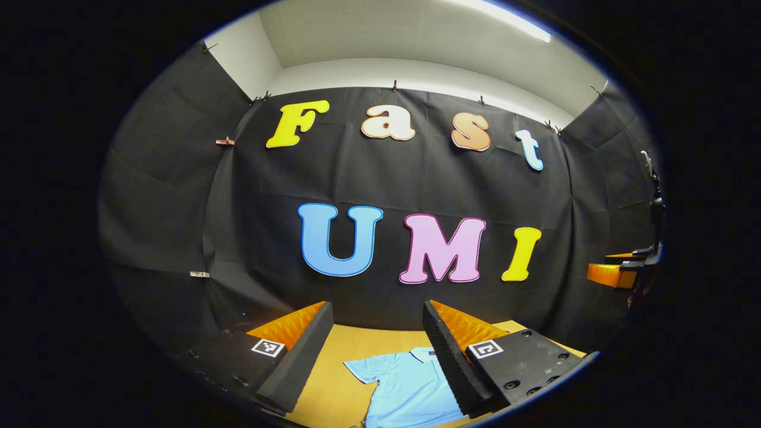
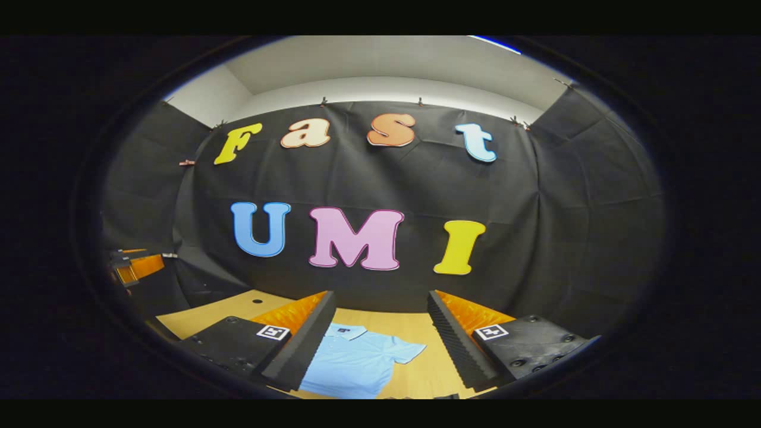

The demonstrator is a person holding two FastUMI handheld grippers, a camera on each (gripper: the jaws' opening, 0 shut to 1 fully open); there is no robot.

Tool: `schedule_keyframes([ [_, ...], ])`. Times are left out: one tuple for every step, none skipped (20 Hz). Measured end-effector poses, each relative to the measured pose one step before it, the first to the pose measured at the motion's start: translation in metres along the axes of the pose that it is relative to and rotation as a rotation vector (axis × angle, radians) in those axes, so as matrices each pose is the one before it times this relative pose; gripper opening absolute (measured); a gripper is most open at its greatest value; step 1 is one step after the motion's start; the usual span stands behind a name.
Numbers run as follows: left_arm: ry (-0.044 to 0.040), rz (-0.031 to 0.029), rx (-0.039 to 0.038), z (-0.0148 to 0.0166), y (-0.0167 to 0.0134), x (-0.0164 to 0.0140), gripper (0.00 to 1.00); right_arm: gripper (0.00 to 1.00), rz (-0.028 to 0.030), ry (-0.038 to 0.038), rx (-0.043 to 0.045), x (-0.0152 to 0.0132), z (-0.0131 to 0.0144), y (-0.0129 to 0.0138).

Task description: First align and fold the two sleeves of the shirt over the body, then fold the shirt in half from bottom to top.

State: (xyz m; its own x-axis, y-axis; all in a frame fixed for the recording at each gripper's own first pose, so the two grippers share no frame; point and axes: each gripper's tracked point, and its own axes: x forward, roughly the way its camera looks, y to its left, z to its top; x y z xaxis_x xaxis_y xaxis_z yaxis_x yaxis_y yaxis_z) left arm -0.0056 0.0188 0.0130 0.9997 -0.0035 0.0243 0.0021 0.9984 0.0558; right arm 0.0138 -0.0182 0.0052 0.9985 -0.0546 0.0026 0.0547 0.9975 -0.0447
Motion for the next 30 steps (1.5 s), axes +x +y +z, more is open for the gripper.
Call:
schedule_keyframes([
  [0.00041, -0.00153, 0.00684, -0.00046, 0.00147, -0.00045, 0.96, 0.97, 0.00268, -0.00007, -0.0051, -0.00004, 0.00005, 0.00129],
  [-0.00115, -0.00203, 0.00161, 0.00143, 0.00094, -0.00025, 0.96, 0.96, 0.00424, -0.00088, -0.00146, 0.0002, -0.00016, 0.00213],
  [0.00361, -0.00279, -0.00236, -0.00059, 0.00054, 0.00009, 0.96, 0.97, 0.00287, -0.00118, -0.00199, 0.00063, -0.00052, -0.00008],
  [0.00063, -0.0007, -0.00752, 0.00004, 0.00002, 0.0007, 0.96, 0.97, 0.00188, -0.0038, -0.00464, 0.00026, 0.00047, 0.0001],
  [0.00322, -0.00346, -0.01223, -0.00166, -0.00065, 0.00158, 0.96, 0.96, 0.00299, -0.00296, -0.0067, 0.00058, 0.00003, -0.00047],
  [0.00703, -0.00703, -0.01073, -0.00108, -0.00172, 0.00069, 0.96, 0.97, 0.00319, 0.00039, -0.0062, 0.00177, -0.00109, -0.00029],
  [0.00613, -0.00498, -0.00207, -0.0026, 0.00006, -0.00058, 0.96, 0.97, 0.0001, 0.00444, -0.00644, 0.00159, -0.00026, -0.0007],
  [0.00473, 0.00061, 0.00682, -0.0016, 0.00132, 0.00099, 0.96, 0.97, 0.00074, 0.00604, -0.00434, 0.00238, -0.00132, -0.00127],
  [-0.00191, -0.00227, 0.00637, 0.0009, -0.00022, 0.00092, 0.97, 0.96, 0.00474, 0.00427, 0.00086, 0.00233, -0.0001, -0.00117],
  [-0.00275, -0.00645, 0.00212, -0.00003, -0.00234, 0.00081, 0.96, 0.97, 0.00997, 0.00493, 0.00233, 0.0031, -0.00054, 0.00076],
  [0.00284, -0.00702, -0.00297, -0.00052, -0.00203, 0.00221, 0.96, 0.95, 0.0153, 0.00752, -0.00126, 0.00521, -0.00115, 0.00076],
  [0.00516, -0.00633, -0.00541, -0.00294, -0.00183, 0.00332, 0.96, 0.95, 0.01636, 0.01715, -0.00548, 0.00568, -0.00363, 0.00052],
  [0.00453, -0.00766, -0.01025, 0.00035, -0.00229, 0.00369, 0.96, 0.95, 0.01909, 0.01122, -0.00965, 0.0062, -0.00262, 0.00006],
  [-0.0005, -0.01557, -0.01125, 0.0003, -0.00515, 0.00322, 0.96, 0.96, 0.01132, 0.00159, -0.01289, 0.00806, -0.00044, -0.00325],
  [-0.00218, -0.01226, -0.00586, 0.00162, -0.00356, 0.00362, 0.96, 0.97, 0.00912, -0.00049, -0.0112, 0.01056, -0.00242, -0.00376],
  [0.00458, 0.00499, 0.00444, -0.00253, 0.00169, 0.00381, 0.96, 0.97, 0.00577, 0.00507, -0.00546, 0.01182, -0.00385, -0.00378],
  [0.00421, 0.01257, 0.01152, -0.00064, 0.0018, 0.00285, 0.96, 0.97, 0.00845, 0.00549, 0.00086, 0.01114, -0.00503, -0.00359],
  [0.00488, 0.00751, 0.0128, -0.00094, -0.00094, 0.00292, 0.96, 0.97, 0.01422, 0.00364, 0.00485, 0.01357, -0.00573, -0.00288],
  [0.00621, 0.00223, 0.01069, -0.00004, -0.00252, 0.00424, 0.96, 0.97, 0.02001, 0.00522, 0.0022, 0.01425, -0.00615, -0.00251],
  [0.00355, 0.00623, 0.00766, -0.00188, -0.00131, 0.00453, 0.96, 0.96, 0.02618, 0.00449, -0.00694, 0.01564, -0.00748, -0.00275],
  [0.00305, 0.00973, 0.00434, -0.00076, -0.00094, 0.00703, 0.96, 0.96, 0.02072, 0.00861, -0.01581, 0.0162, -0.0084, -0.00457],
  [0.00338, 0.01296, -0.0014, -0.00139, -0.0009, 0.00711, 0.96, 0.96, 0.01265, 0.02512, -0.01934, 0.01897, -0.01418, -0.01081],
  [-0.00581, 0.00781, -0.0032, 0.00366, -0.00262, 0.00768, 0.96, 0.99, 0.00969, 0.0196, -0.01458, 0.01593, -0.01237, -0.00804],
  [-0.00725, 0.0049, 0.00177, 0.00169, -0.00467, 0.00902, 0.96, 0.96, 0.01213, 0.03302, -0.00824, 0.01879, -0.01696, -0.00808],
  [-0.00264, 0.00607, 0.01001, 0.00086, -0.00412, 0.0105, 0.96, 0.97, 0.01706, 0.03345, 0.00293, 0.01632, -0.01519, -0.00455],
  [-0.0036, 0.00915, 0.0129, 0.00048, -0.00338, 0.01117, 0.96, 0.97, 0.0131, 0.02755, 0.01143, 0.01605, -0.01501, -0.005],
  [0.0055, 0.0101, 0.01196, -0.00023, -0.00408, 0.01274, 0.96, 0.97, 0.01617, 0.02257, 0.01744, 0.015, -0.01371, -0.00477],
  [0.01056, 0.00803, 0.00598, -0.00307, -0.00643, 0.01148, 0.96, 0.97, 0.01847, 0.02353, 0.01755, 0.01317, -0.01802, -0.00346],
  [0.01014, 0.00146, 0.00174, -0.00207, -0.00857, 0.01209, 0.97, 0.97, 0.01296, 0.03261, 0.01507, 0.01442, -0.01659, -0.00525],
  [0.01054, -0.00889, -0.00208, -0.00544, -0.00945, 0.01162, 0.97, 0.97, 0.0121, 0.03293, 0.01817, 0.01644, -0.01655, -0.00796],
])
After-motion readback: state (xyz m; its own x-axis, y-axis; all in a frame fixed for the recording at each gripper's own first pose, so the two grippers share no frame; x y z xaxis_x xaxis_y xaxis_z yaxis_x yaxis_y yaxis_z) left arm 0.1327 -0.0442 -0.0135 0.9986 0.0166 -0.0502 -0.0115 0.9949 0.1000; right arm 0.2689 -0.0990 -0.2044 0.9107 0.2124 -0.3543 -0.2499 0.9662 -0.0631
